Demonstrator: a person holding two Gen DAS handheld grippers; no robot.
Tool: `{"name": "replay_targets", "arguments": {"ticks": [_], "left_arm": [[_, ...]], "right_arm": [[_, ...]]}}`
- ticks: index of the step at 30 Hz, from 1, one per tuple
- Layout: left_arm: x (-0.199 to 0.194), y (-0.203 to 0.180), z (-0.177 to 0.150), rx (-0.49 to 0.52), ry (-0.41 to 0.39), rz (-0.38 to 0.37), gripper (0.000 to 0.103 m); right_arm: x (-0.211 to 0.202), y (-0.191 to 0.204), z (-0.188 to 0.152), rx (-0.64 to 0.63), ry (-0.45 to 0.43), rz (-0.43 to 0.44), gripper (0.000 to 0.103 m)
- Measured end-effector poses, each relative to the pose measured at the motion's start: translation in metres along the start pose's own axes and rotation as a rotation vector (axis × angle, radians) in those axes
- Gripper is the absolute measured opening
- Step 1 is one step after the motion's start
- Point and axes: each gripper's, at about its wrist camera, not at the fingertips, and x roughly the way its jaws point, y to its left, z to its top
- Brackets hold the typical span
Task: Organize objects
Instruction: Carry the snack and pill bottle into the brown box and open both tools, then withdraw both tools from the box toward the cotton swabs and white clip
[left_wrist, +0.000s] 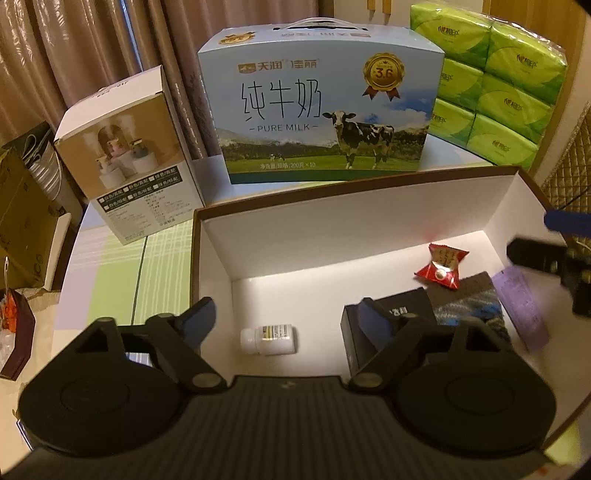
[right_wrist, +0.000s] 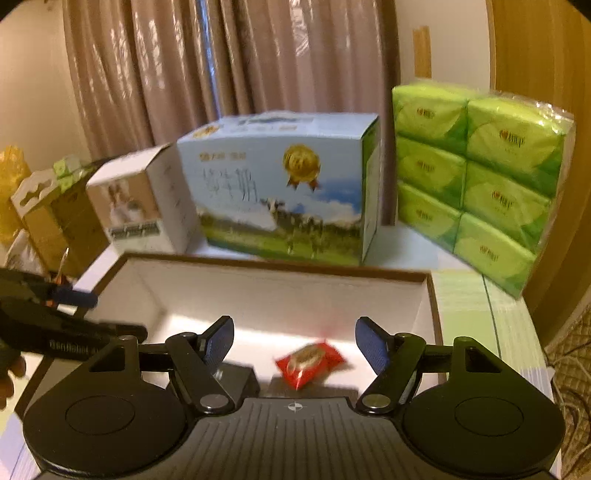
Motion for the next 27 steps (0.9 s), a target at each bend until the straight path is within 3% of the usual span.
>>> {"name": "replay_targets", "arguments": {"ticks": [10, 27], "left_arm": [[-0.029, 0.001, -0.011, -0.04, 0.0, -0.013, 0.09], [-0.085, 0.0, -0.049, -0.118, 0.028, -0.054, 0.091]], "right_arm": [[-0.021, 0.004, -0.025, 0.043, 0.085, 0.013, 0.093], [-0.072, 0.004, -0.043, 0.139, 0.09, 0.028, 0.098]]}}
